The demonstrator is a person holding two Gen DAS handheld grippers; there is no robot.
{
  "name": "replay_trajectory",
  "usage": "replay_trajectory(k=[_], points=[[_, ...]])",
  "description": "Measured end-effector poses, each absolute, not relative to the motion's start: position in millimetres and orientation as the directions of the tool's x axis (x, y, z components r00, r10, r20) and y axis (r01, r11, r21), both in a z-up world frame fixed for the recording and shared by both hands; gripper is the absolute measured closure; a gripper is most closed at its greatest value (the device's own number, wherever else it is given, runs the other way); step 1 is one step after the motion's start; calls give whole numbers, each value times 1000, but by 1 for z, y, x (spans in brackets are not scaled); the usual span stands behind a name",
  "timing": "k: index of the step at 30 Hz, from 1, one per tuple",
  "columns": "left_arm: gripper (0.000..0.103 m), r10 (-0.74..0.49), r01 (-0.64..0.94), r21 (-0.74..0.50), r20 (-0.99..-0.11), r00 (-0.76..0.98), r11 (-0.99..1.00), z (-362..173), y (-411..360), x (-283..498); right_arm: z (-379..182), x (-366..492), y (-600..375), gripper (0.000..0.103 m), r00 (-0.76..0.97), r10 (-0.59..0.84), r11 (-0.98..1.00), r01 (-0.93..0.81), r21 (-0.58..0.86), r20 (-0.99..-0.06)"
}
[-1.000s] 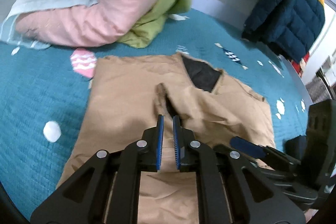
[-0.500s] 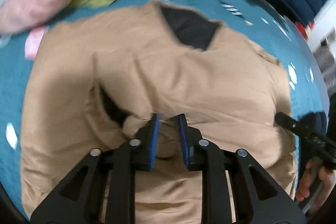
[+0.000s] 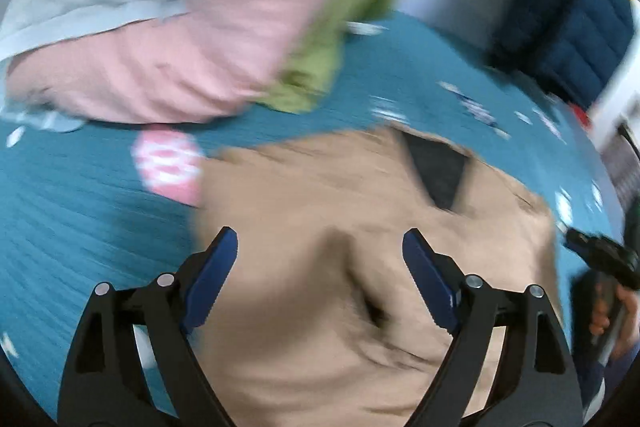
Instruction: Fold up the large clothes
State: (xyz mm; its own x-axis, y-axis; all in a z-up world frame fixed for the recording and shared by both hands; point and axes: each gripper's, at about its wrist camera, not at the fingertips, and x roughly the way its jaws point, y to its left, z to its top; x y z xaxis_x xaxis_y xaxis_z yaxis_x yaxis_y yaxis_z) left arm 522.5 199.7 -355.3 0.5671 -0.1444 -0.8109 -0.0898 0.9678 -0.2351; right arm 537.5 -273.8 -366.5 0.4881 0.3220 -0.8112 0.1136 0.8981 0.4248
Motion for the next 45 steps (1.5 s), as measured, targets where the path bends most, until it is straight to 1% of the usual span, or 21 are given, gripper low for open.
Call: replay_trajectory(k=[4, 6, 7, 9, 11, 15, 20, 22, 23, 25, 26, 28, 29, 30, 31, 33, 35, 37, 39, 41, 45], points=[[18, -155, -168, -261, -868, 471, 951, -378, 244, 553, -382, 563, -287, 53, 450, 351, 870, 168, 464, -821], [18, -162, -207, -275, -885, 437, 939, -390, 259, 564, -387, 572, -284, 53, 441, 385, 849, 175, 498, -811], [18, -166, -251, -293, -889, 427, 923, -398, 269, 568, -389, 577, -285, 53, 433, 400, 840, 180, 512, -808], [17, -200, -287, -321, -903, 380, 903, -413, 278, 576, -394, 588, -282, 52, 417, 398, 837, 199, 510, -817], [17, -197, -287, -308, -913, 358, 907, -421, 281, 583, -398, 594, -283, 52, 404, 398, 834, 214, 508, -823], [17, -164, -232, -259, -917, 363, 937, -422, 269, 595, -405, 598, -282, 52, 383, 395, 837, 224, 499, -835], [19, -211, -222, -295, -917, 338, 929, -428, 259, 609, -409, 601, -276, 52, 381, 422, 826, 213, 522, -823], [28, -196, -212, -281, -917, 348, 936, -429, 249, 614, -410, 604, -275, 52, 374, 420, 829, 213, 517, -827], [30, -189, -211, -282, -909, 372, 936, -427, 246, 615, -412, 605, -276, 52, 375, 425, 825, 215, 523, -824], [31, -180, -226, -278, -909, 375, 934, -431, 240, 617, -418, 607, -276, 51, 370, 428, 822, 219, 525, -825], [32, -148, -219, -240, -919, 367, 946, -434, 235, 618, -421, 608, -278, 51, 375, 439, 809, 231, 541, -816], [41, -119, -196, -203, -921, 370, 959, -432, 228, 619, -420, 607, -278, 54, 381, 437, 803, 243, 544, -815], [56, -118, -183, -200, -917, 381, 963, -428, 227, 618, -417, 606, -276, 67, 378, 409, 827, 232, 513, -831], [77, -143, -165, -222, -909, 391, 961, -425, 226, 617, -414, 605, -273, 75, 374, 381, 854, 209, 477, -846], [79, -176, -140, -248, -902, 394, 958, -422, 224, 615, -412, 603, -271, 80, 378, 386, 858, 188, 478, -842], [83, -154, -99, -210, -901, 406, 973, -416, 217, 611, -406, 598, -270, 88, 404, 384, 860, 170, 481, -830], [84, -139, -82, -190, -895, 423, 978, -410, 212, 609, -398, 591, -267, 90, 432, 371, 871, 146, 469, -822], [84, -179, -93, -246, -874, 451, 965, -399, 215, 604, -388, 584, -264, 90, 465, 357, 880, 124, 459, -810], [84, -198, -78, -266, -857, 476, 961, -388, 214, 598, -378, 578, -262, 90, 498, 351, 885, 100, 455, -793], [84, -191, -59, -253, -845, 499, 966, -377, 212, 592, -362, 567, -258, 91, 537, 355, 885, 70, 460, -765], [84, -242, -34, -317, -786, 569, 948, -343, 220, 559, -328, 539, -251, 91, 605, 356, 890, 13, 456, -712]])
